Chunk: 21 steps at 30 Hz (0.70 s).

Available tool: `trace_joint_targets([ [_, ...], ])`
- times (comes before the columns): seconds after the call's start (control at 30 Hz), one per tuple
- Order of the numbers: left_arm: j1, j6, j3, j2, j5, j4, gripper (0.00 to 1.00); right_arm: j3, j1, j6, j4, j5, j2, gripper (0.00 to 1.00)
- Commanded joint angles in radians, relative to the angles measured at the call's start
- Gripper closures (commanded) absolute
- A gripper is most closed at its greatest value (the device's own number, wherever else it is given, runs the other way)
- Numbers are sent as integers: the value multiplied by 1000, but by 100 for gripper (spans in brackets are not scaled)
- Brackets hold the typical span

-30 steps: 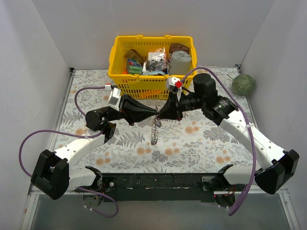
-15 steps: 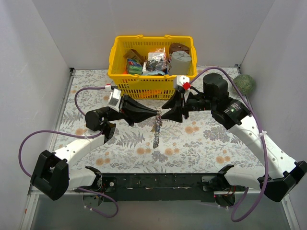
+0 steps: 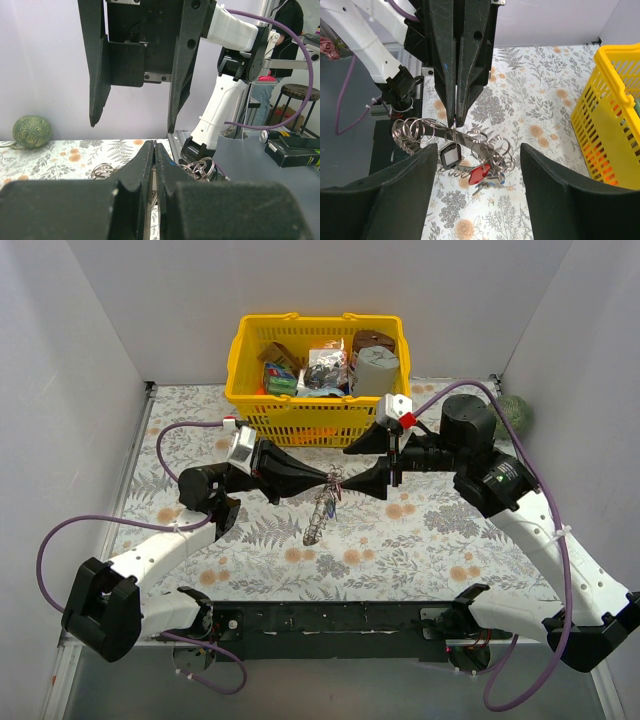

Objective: Put the keys on the keyring

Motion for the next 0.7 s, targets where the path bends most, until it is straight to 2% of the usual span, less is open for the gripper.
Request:
trace_joint_targets([
  [0.0,-5,26,48,-49,-5,-13,100,15,-3,50,96,-53,-10,25],
  [0.2,-3,32,51,-55,-10,-19,100,-13,-3,150,212,-154,19,31],
  [0.3,-3,32,52,-53,-13,-16,100,-37,-3,178,277,-194,36,38],
  [0.53,-3,36,58,-53,-22,-11,100,-62,-3,207,283,-216,56,51],
  [0.67,-3,36,58,-53,-28,-5,100,-74,-3,207,277,-202,56,62],
])
